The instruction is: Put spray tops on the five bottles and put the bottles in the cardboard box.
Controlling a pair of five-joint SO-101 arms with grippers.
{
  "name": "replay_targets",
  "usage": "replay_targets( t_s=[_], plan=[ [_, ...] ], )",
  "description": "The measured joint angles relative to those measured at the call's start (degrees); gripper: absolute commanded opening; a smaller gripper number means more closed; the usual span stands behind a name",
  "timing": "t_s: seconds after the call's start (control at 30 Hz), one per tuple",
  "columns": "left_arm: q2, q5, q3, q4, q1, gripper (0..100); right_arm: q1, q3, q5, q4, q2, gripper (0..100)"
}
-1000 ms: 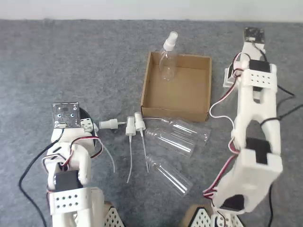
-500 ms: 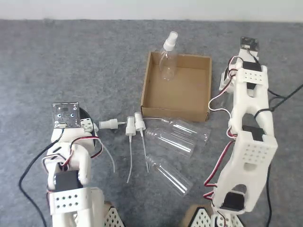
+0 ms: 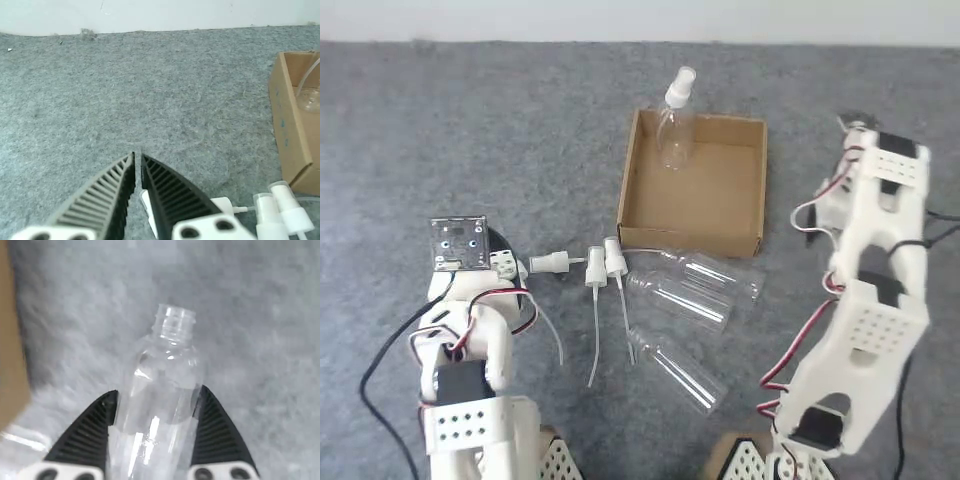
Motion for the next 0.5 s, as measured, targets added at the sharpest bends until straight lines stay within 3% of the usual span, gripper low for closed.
replay_targets(
  t_s=[0.27, 0.5],
  plan=[
    [0.0, 0.0, 0.0, 0.0, 0.0, 1, 7.6, 12.1, 11.6, 2.1, -10.8, 0.6],
    [0.0, 0.0, 0.0, 0.0, 0.0, 1, 10.7, 39.6, 21.2, -12.0, -27.6, 0.9]
  ],
)
